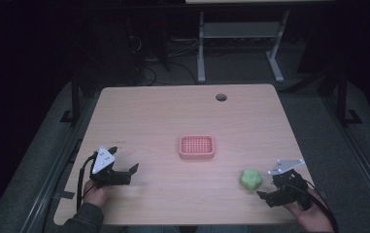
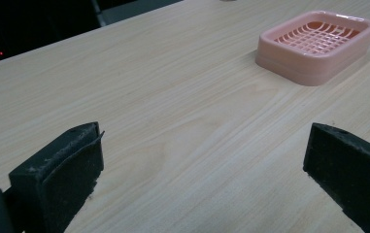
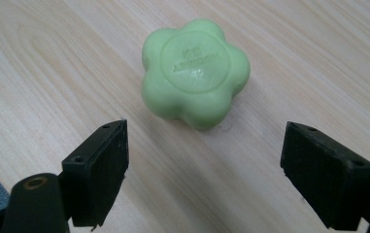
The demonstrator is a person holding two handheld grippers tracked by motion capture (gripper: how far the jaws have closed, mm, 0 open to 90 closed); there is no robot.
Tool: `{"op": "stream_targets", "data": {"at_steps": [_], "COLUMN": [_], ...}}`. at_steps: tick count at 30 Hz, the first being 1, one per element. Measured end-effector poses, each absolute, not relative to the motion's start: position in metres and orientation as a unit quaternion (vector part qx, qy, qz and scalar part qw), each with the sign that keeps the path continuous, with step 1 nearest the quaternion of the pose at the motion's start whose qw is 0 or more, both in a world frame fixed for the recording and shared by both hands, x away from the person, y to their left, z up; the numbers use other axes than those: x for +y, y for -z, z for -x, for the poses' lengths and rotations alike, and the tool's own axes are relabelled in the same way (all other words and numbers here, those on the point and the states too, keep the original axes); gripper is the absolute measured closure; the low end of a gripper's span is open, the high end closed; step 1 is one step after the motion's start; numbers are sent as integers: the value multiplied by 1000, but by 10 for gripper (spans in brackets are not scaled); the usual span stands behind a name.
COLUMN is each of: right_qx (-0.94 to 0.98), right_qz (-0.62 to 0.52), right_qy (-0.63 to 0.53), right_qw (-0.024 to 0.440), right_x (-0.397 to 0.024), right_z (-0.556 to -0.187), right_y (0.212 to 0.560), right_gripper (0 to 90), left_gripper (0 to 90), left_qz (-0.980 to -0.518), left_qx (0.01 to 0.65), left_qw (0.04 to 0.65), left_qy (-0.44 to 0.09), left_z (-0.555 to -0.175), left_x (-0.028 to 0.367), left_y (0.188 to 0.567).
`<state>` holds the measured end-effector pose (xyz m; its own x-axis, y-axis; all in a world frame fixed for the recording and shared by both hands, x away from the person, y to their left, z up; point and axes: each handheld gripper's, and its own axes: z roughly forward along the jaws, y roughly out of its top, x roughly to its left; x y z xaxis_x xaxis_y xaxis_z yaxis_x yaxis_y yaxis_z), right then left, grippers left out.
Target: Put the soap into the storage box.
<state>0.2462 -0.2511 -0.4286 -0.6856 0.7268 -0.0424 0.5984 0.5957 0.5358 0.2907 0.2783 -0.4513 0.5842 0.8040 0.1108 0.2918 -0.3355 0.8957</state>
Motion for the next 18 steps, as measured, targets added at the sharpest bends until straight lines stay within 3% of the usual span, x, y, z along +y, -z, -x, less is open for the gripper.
{"op": "stream_targets", "data": {"at_steps": [18], "right_qx": [902], "right_qz": [-354], "right_qy": [-214], "right_qw": [122], "right_x": [-226], "right_z": [-266], "right_y": [424], "right_gripper": [147], "left_gripper": [2], "left_qz": [-765], "left_qx": [359], "left_qw": [453], "left_qy": [-284], "left_z": [-290], "left_x": [280], "left_y": [451]}}
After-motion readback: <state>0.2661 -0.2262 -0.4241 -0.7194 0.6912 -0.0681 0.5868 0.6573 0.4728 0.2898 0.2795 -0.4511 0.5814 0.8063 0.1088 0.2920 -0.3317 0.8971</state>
